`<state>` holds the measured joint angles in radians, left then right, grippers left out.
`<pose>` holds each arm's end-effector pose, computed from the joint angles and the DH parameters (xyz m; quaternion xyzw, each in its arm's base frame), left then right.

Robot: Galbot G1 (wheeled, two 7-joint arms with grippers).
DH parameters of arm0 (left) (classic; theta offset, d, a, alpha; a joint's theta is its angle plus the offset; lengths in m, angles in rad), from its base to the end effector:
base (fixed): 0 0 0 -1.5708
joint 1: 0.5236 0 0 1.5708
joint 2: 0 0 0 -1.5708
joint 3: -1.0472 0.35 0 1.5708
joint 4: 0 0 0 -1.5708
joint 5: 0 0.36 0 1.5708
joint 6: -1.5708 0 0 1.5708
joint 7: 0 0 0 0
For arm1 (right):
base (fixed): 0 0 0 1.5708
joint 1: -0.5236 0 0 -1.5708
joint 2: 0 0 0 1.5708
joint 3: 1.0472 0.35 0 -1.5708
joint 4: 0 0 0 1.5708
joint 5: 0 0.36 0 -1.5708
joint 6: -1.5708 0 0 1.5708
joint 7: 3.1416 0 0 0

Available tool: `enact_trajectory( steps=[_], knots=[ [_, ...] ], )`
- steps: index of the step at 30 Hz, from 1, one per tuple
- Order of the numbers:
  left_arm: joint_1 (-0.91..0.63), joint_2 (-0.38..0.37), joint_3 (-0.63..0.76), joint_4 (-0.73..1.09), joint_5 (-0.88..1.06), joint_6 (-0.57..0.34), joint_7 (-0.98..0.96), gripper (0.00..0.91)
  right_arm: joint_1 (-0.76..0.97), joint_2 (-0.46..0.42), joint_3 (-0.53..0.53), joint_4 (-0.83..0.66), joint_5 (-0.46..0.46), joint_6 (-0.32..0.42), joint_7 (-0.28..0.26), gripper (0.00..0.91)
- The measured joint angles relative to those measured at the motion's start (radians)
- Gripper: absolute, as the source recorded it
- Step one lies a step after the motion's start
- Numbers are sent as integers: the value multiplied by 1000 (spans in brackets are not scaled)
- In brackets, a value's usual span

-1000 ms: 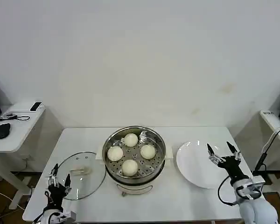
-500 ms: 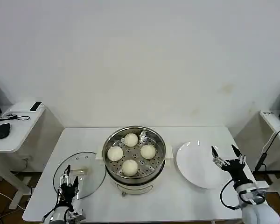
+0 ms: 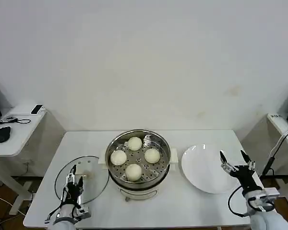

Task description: Take steamed baozi put them in steamer then cover it.

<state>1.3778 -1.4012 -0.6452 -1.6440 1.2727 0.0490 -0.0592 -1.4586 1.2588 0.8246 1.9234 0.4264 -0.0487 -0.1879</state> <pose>0.2359 0.0976 -0.4105 -0.0008 -0.7345 -0.6676 0.1221 0.2221 -0.1646 -0.2977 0.0147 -0.9997 -0.0165 0.0111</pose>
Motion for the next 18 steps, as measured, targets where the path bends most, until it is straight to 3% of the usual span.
enact_trajectory(
  steps=[18],
  knots=[
    [-74,0,6,67,5,24,-1,907,-11,22,-18,-25,-27,-2,-5,907]
  ],
)
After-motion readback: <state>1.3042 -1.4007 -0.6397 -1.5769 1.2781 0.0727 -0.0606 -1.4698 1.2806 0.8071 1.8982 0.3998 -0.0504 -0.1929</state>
